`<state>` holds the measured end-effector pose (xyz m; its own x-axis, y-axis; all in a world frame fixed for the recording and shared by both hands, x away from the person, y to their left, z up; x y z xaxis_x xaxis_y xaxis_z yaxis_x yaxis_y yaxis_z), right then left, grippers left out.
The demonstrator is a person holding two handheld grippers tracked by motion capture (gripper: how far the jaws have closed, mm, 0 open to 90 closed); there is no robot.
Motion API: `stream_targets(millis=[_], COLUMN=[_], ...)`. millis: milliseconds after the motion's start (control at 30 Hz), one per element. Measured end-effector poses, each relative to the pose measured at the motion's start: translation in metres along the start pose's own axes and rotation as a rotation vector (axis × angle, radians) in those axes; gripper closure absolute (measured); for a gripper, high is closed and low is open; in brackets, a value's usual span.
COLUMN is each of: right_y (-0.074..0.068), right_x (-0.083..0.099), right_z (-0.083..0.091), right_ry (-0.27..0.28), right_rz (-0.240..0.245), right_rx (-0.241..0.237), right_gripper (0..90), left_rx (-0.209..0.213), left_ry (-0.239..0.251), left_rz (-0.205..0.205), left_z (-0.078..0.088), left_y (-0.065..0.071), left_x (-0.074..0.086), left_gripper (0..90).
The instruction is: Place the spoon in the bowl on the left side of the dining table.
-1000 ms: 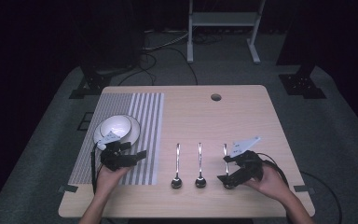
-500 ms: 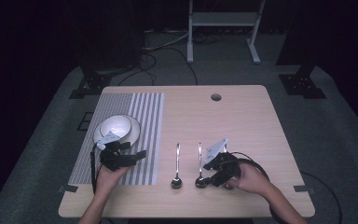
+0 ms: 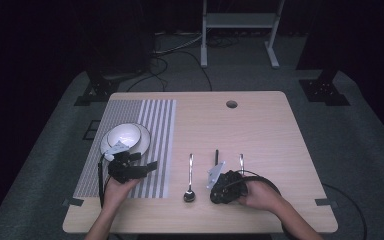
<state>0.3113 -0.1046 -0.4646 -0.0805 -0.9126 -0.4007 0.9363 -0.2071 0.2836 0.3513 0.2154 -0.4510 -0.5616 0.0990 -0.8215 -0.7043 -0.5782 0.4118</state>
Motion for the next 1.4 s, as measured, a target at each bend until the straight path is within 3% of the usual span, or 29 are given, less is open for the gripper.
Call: stream_targets(millis=[267,500,900,1400], right_y=[-0.003,-0.003,-0.003,-0.002], right_x=[0.002,0.005,0.006,0.006], right_z=[0.000,0.000,0.000,0.000], right_ry=[0.023,0.042,0.053,0.056], right_rz=[-0.022,-0.034,-0.023,-0.023], right_rx=[0.031,0.034,0.036,0.033], right_gripper=[67.4,67.0,66.9,66.6], left_rx=[0.008,0.056,0.149,0.190], left_ry=[-0.006,-0.009,-0.103,-0.146], left_rz=[-0.002,0.008,-0.017,-0.019], left_z=[-0.003,-0.012,-0.066,-0.111], left_y=[0.002,0.012,0.038,0.052], left_x=[0.000,-0.005,-0.021,-0.036], left_gripper=[8.2,8.2,8.6,8.6])
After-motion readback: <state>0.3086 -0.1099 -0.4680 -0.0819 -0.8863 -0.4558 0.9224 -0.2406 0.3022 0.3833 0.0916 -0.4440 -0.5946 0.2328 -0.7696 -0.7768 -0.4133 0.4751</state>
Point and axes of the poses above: each handheld gripper's, and its own axes: z roughly backward along the jaws, x roughly out of its underside, y roughly to its right, the point moved 2 cm from there along -z, roughly forward along the jaws, and after that the axes turned 14 degrees about x, right-handed, at the moved point
